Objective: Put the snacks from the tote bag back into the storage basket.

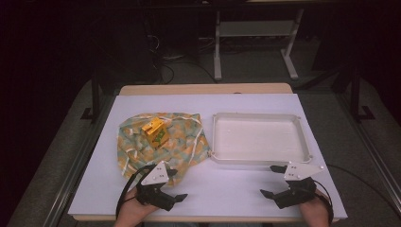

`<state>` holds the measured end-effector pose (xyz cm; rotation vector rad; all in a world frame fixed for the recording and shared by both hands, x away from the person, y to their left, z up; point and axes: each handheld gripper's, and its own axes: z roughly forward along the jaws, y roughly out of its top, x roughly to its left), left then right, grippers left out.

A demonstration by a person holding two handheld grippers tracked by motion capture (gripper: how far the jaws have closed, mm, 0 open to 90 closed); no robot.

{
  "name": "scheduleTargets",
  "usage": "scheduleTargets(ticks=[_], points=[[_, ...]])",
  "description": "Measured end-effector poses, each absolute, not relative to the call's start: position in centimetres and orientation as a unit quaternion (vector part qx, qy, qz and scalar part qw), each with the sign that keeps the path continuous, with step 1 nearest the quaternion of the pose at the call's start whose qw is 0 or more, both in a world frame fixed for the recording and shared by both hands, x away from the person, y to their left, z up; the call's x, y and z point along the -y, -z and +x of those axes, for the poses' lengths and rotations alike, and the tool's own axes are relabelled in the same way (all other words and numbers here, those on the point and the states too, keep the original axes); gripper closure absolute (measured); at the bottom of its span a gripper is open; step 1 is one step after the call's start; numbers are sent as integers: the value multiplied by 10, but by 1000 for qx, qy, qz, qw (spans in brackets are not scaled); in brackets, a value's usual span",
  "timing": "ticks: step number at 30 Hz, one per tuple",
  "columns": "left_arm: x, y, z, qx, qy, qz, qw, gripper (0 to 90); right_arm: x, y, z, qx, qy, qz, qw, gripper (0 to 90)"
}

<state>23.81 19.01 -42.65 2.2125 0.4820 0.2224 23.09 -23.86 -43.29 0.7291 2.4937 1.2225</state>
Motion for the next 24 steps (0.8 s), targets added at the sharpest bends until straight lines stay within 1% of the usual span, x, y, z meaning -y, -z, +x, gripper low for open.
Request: scheduleTargets(ticks=[6, 12, 15, 24], points=[[-189, 426, 238, -190, -80, 885, 418, 155, 238, 433, 231, -863, -418, 247, 137, 135], [-191, 425, 238, -192, -89, 884, 416, 155, 238, 433, 231, -864, -418, 247, 137, 135], [-192, 425, 240, -203, -88, 880, 419, 152, 237, 433, 230, -864, -417, 248, 136, 134], [-190, 423, 240, -198, -87, 881, 420, 150, 237, 433, 231, -863, -420, 247, 136, 134]])
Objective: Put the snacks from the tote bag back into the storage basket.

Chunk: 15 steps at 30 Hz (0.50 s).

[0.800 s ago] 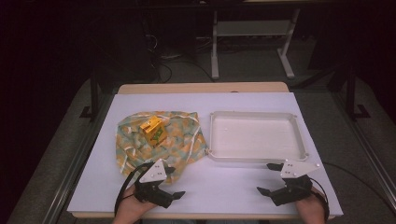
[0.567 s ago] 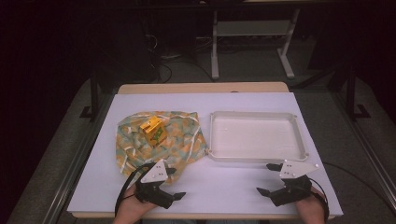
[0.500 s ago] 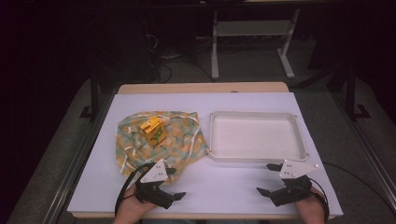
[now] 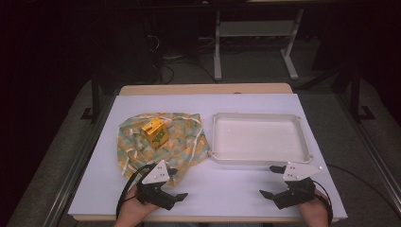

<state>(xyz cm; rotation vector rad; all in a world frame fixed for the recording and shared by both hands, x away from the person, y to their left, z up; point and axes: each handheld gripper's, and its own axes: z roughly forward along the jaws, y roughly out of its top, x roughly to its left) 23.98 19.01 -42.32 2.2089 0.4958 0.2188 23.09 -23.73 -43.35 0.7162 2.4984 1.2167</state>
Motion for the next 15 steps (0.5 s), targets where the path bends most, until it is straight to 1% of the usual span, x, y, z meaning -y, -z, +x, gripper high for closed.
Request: scheduleTargets(ticks=[15], points=[[-188, 421, 240, -195, -71, 880, 428, 156, 237, 432, 230, -863, -421, 246, 136, 134]])
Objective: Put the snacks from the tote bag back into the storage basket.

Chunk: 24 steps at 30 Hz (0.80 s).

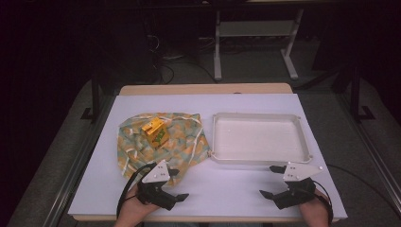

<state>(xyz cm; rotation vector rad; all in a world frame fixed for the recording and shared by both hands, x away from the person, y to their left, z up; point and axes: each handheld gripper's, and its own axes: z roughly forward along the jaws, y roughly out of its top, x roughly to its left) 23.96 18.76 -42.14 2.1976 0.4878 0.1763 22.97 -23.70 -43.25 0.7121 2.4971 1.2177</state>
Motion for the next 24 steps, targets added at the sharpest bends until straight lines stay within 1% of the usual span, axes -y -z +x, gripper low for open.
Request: scheduleTargets(ticks=[12, 16, 18, 24], points=[[-195, 406, 236, -173, -92, 882, 428, 161, 237, 432, 229, -861, -422, 247, 138, 135], [-200, 402, 238, -180, -87, 881, 428, 160, 238, 432, 228, -859, -425, 251, 139, 134], [-203, 398, 240, -177, -91, 884, 422, 161, 238, 432, 228, -858, -424, 253, 140, 134], [-211, 387, 243, -185, -98, 879, 429, 160, 238, 432, 228, -857, -424, 257, 140, 134]])
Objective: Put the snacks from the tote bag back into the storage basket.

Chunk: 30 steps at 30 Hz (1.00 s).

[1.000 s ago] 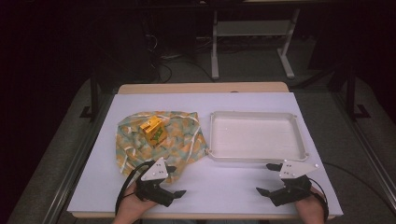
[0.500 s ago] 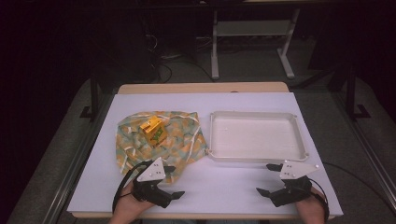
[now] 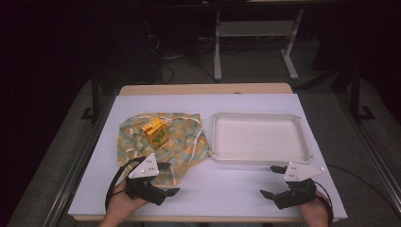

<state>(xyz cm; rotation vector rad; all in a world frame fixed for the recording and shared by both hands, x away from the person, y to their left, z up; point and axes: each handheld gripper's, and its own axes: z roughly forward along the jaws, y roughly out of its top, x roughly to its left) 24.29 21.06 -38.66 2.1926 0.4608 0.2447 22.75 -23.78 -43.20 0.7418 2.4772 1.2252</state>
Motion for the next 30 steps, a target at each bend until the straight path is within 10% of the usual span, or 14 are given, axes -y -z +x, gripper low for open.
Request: scheduleTargets(ticks=[30], points=[[-238, 347, 271, -198, -107, 880, 418, 160, 236, 434, 228, -858, -421, 261, 136, 134]])
